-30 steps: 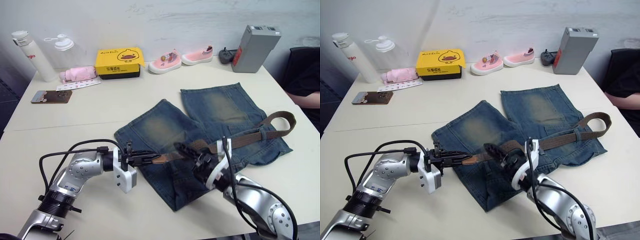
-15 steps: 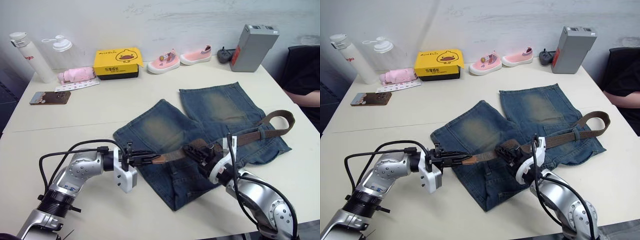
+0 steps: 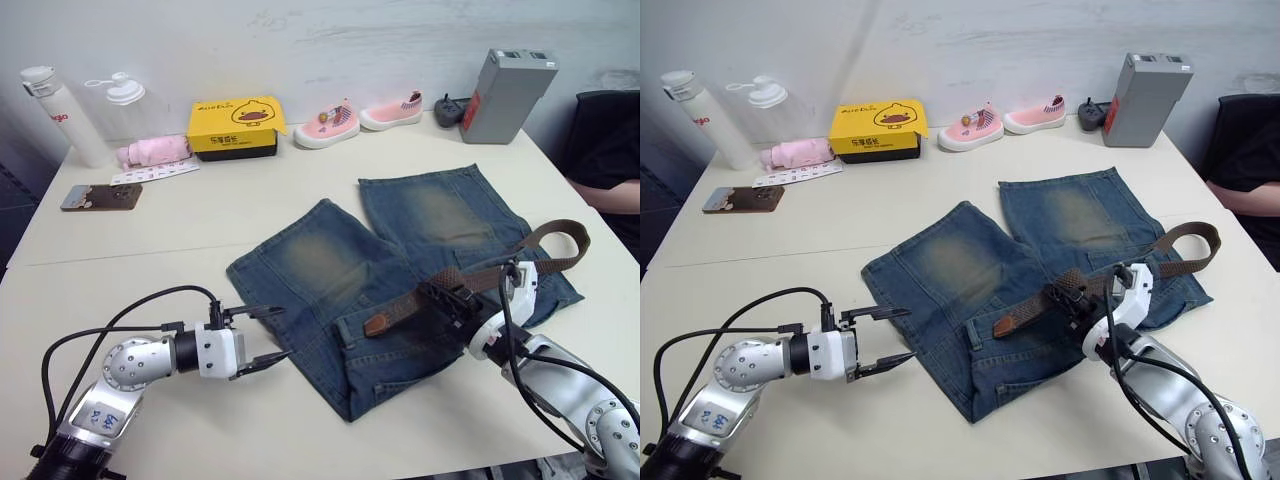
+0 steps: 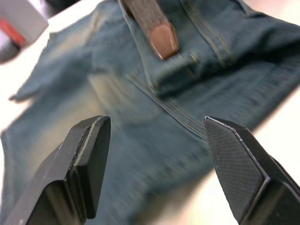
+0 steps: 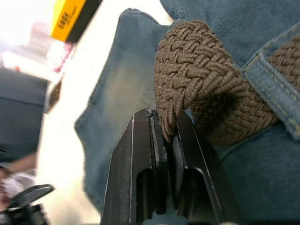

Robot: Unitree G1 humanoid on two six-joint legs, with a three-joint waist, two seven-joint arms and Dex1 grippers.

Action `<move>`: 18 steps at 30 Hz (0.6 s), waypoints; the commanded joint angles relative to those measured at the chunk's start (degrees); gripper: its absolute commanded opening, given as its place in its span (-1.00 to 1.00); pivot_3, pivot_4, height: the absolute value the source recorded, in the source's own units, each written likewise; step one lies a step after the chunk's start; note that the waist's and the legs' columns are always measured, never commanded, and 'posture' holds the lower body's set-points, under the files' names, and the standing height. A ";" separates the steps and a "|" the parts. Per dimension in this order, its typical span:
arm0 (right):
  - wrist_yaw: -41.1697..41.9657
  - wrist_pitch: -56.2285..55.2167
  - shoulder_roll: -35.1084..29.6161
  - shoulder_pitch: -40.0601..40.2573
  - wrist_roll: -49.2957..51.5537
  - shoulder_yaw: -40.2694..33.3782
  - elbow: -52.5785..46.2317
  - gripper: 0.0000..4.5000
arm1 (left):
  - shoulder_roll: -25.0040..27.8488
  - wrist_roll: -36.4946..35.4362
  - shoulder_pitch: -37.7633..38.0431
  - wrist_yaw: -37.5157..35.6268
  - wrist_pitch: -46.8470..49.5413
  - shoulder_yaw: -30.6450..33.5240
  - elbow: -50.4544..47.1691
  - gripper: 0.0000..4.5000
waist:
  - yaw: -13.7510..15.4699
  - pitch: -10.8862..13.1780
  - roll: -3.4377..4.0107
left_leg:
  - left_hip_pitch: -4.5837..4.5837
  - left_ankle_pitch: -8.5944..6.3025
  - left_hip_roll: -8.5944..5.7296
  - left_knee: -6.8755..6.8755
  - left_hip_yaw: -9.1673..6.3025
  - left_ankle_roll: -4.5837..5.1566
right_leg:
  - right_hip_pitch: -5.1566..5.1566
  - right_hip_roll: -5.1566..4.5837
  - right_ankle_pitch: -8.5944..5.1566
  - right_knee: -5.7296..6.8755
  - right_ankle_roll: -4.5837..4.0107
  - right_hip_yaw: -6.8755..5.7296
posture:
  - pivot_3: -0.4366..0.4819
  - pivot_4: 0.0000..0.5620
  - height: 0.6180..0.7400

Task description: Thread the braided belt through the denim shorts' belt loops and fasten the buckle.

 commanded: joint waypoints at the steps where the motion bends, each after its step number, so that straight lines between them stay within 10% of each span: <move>1: 3.52 1.30 0.16 0.18 -5.86 1.73 -1.46 -1.00 | -0.75 -0.51 -0.04 0.69 1.54 1.74 -3.04 0.56 | -0.03 -0.02 -0.03 | -0.01 -0.05 0.00 0.01 0.00 -0.02 | 0.01 0.00 0.00 -0.01 0.00 0.01 | -0.05 -0.47 0.45; 18: 3.58 5.21 8.57 -3.33 -21.98 12.81 -4.25 -1.00 | -1.42 3.42 -1.02 -2.36 -3.52 0.60 -2.18 0.56 | -0.18 -0.02 0.00 | 0.01 -0.12 0.03 -0.02 0.06 -0.08 | -0.07 0.02 -0.02 -0.03 -0.01 0.00 | -0.05 -0.47 0.45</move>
